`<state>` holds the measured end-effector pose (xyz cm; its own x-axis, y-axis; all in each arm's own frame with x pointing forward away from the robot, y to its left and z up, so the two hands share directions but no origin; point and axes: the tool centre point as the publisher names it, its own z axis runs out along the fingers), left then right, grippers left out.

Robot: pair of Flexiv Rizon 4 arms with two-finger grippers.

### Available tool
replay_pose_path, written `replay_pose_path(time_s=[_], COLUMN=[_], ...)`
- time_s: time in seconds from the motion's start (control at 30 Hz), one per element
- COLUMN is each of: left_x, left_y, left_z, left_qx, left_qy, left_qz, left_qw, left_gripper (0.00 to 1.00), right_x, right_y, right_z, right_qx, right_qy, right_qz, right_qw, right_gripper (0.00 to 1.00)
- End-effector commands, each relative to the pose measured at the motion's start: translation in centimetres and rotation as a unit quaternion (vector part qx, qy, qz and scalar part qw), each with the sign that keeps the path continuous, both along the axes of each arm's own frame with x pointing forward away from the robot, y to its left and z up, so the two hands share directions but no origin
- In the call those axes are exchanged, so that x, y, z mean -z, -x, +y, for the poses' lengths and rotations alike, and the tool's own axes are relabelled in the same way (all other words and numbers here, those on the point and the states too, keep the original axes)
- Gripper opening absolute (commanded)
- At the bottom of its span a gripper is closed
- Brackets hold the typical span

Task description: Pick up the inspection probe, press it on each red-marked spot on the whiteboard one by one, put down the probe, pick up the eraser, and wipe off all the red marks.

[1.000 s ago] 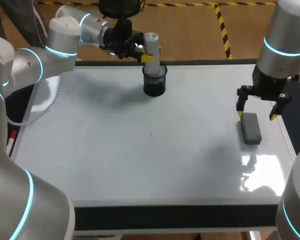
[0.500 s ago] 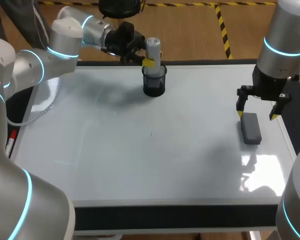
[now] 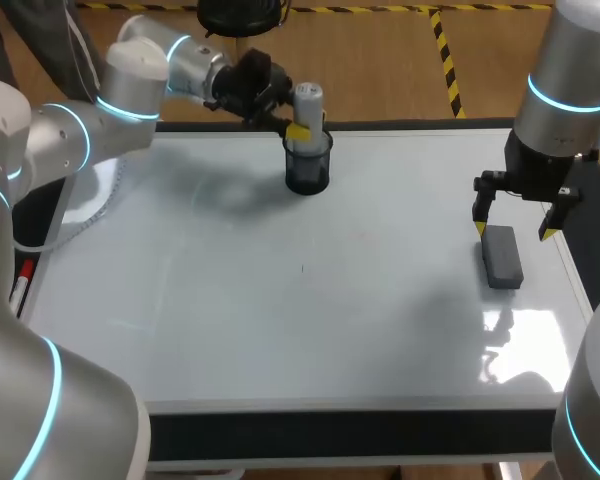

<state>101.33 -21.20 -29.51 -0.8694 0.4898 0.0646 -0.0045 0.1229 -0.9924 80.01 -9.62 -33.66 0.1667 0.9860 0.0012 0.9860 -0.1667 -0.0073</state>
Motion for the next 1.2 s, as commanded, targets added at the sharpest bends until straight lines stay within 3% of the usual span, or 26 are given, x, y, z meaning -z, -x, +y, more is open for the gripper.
replay_pose_path(time_s=[0.03, 0.2, 0.23, 0.3, 0.4, 0.47, 0.5, 0.57, 1.2], left_x=[0.7, 0.8, 0.8, 0.8, 0.7, 0.6, 0.5, 0.4, -1.7], left_y=[-0.6, -0.6, -0.6, -0.6, -0.7, -0.7, -0.7, -0.6, -0.6], left_z=[-0.2, -0.1, -0.1, -0.1, -0.1, 0.0, 0.0, 0.1, 0.8], left_qx=[0.005, 0.002, 0.002, 0.001, 0.000, 0.000, -0.001, -0.002, -0.005], left_qy=[0.003, 0.000, 0.000, 0.001, 0.001, 0.001, 0.001, 0.001, 0.000], left_qz=[0.005, 0.006, 0.007, 0.008, 0.007, 0.006, 0.006, 0.006, 0.003], left_qw=[1.000, 1.000, 1.000, 1.000, 1.000, 1.000, 1.000, 1.000, 1.000], left_gripper=[0.00, 0.00, 0.07, 0.32, 0.49, 0.84, 0.92, 1.00, 1.00], right_x=[-0.1, -0.1, -0.1, -0.1, -0.1, -0.1, -0.1, -0.1, -0.1], right_y=[0.1, 0.1, 0.1, 0.1, 0.1, 0.1, 0.1, 0.1, 0.1], right_z=[-0.1, -0.1, -0.1, -0.1, -0.1, -0.1, -0.1, -0.1, -0.1], right_qx=[0.000, 0.000, 0.000, 0.000, 0.000, 0.000, 0.000, 0.000, 0.000], right_qy=[0.000, 0.000, 0.000, 0.000, 0.000, 0.000, 0.000, 0.000, 0.000], right_qz=[0.000, 0.000, 0.000, 0.000, 0.000, 0.000, 0.000, 0.000, 0.000], right_qw=[1.000, 1.000, 1.000, 1.000, 1.000, 1.000, 1.000, 1.000, 1.000], right_gripper=[1.00, 1.00, 1.00, 1.00, 1.00, 1.00, 1.00, 1.00, 1.00])
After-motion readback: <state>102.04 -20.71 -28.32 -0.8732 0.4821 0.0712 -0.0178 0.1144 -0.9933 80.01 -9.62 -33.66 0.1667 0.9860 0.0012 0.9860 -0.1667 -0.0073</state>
